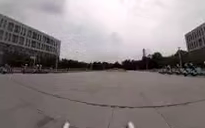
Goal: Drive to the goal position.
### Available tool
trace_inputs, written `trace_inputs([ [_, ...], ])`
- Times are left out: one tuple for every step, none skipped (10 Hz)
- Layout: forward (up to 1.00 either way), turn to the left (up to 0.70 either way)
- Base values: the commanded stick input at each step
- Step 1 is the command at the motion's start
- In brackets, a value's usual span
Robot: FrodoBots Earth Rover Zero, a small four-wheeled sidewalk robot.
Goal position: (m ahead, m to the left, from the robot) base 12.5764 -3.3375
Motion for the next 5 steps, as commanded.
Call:
trace_inputs([
  [0.85,0.00],
  [0.85,0.00],
  [0.85,0.00],
  [0.85,0.00],
  [0.85,0.00],
])
